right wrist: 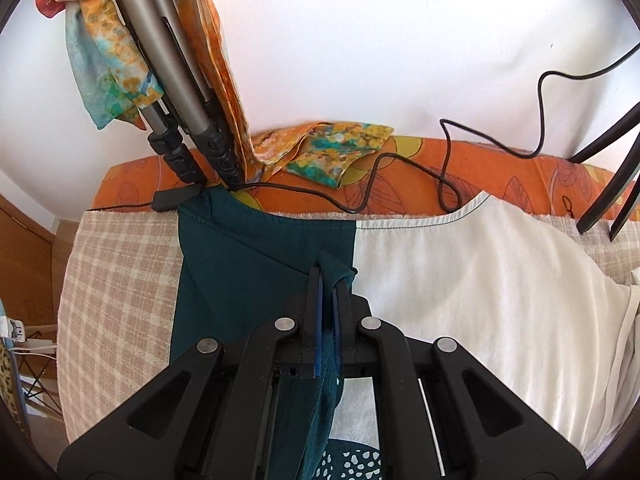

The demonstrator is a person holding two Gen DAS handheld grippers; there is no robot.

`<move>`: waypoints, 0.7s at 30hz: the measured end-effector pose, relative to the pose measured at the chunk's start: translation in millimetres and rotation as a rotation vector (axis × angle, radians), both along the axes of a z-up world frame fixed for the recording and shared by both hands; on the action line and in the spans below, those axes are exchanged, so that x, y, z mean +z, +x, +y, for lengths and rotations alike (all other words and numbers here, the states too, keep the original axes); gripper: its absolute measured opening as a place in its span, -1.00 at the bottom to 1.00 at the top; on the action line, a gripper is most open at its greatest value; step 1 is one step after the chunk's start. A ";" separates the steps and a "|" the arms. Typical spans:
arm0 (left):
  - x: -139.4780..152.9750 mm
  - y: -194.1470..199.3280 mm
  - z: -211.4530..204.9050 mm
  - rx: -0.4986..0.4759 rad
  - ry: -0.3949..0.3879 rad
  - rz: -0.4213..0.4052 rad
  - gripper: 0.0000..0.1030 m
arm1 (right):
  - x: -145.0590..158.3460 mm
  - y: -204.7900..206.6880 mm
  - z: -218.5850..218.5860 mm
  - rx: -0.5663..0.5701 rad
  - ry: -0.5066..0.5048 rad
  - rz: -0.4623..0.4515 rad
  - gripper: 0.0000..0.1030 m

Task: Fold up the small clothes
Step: 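Fold the held green side edge over toward the shirt's print with both grippers, then open both grippers and release the folded green side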

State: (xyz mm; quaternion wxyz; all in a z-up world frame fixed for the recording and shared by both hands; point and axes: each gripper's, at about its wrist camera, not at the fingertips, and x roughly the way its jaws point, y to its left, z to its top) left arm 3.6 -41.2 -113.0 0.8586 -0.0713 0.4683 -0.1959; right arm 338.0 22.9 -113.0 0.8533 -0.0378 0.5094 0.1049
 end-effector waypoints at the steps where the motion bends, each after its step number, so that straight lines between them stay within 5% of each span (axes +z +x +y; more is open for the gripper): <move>1: -0.8 0.0 -1.4 -0.007 0.002 0.007 -0.94 | -0.8 0.1 2.8 0.013 -0.046 -0.001 -0.90; 4: -0.6 -2.6 -5.9 -0.027 0.013 0.015 -0.68 | -2.6 -0.3 2.2 0.012 -0.092 0.025 -0.75; 6: 1.1 -5.3 -8.2 -0.034 0.023 0.019 -0.48 | 5.4 -4.7 -2.4 0.030 -0.057 0.006 0.11; 8: 3.9 -9.7 -7.1 -0.031 0.012 0.017 -0.34 | 20.9 -15.4 -9.5 0.038 -0.050 -0.056 0.43; 21: 30.8 -48.2 1.3 0.016 0.022 -0.080 -0.34 | 117.0 -82.4 -115.7 0.035 0.180 -0.125 0.43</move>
